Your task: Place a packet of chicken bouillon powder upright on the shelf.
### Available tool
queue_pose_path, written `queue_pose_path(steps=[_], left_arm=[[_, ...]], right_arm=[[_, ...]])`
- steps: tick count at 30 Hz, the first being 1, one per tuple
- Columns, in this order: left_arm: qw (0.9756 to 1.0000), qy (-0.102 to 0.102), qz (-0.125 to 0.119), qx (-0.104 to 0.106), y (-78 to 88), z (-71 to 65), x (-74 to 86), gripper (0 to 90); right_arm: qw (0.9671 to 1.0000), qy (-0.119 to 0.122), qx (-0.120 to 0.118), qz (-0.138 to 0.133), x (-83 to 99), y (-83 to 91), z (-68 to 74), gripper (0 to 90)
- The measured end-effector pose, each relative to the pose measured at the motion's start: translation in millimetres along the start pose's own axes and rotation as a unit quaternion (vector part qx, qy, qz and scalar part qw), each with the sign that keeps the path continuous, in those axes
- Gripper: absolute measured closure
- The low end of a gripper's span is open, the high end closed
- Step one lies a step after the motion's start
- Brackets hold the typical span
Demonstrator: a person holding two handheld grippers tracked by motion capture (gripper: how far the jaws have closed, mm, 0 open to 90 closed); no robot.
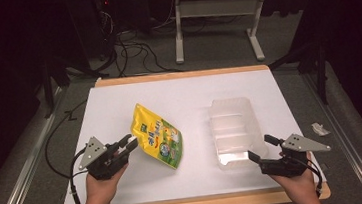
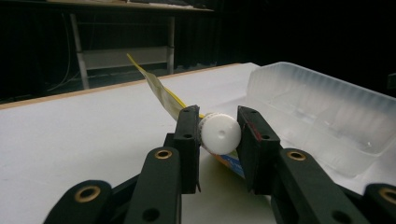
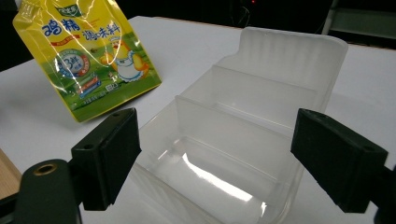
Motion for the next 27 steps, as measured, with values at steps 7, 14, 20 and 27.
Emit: queue_pose_path(steps=[7,14,20,27], left_arm=[[0.9993,0.030,-0.013,0.016,-3.1,-5.1,-1.5,70.4],[0.9987,0.045,-0.020,0.013,-8.2,-13.3,-6.0,70.0],[0.9986,0.048,-0.021,0.011,-11.3,-23.4,-9.8,68.9],[0.9995,0.030,0.005,0.009,-18.9,-37.2,-9.2,67.9]], right_arm=[[1.0000,0.002,0.002,0.002,0.6,0.1,0.5,15.9],[1.0000,0.003,0.001,0.003,1.2,-0.7,0.1,15.9],[1.0000,0.004,0.002,0.005,1.8,-1.5,0.2,16.0],[1.0000,0.003,0.002,0.008,2.4,-2.1,0.4,16.0]])
Point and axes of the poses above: each handheld gripper's, and its own axes: y roughly backward along the jaws, x roughly out of its underside, z roughly to its left, the point moved 4 cm from there along -y, roughly forward along the jaws, and after that the axes turned 4 degrees about -y, right-handed, at the moved point
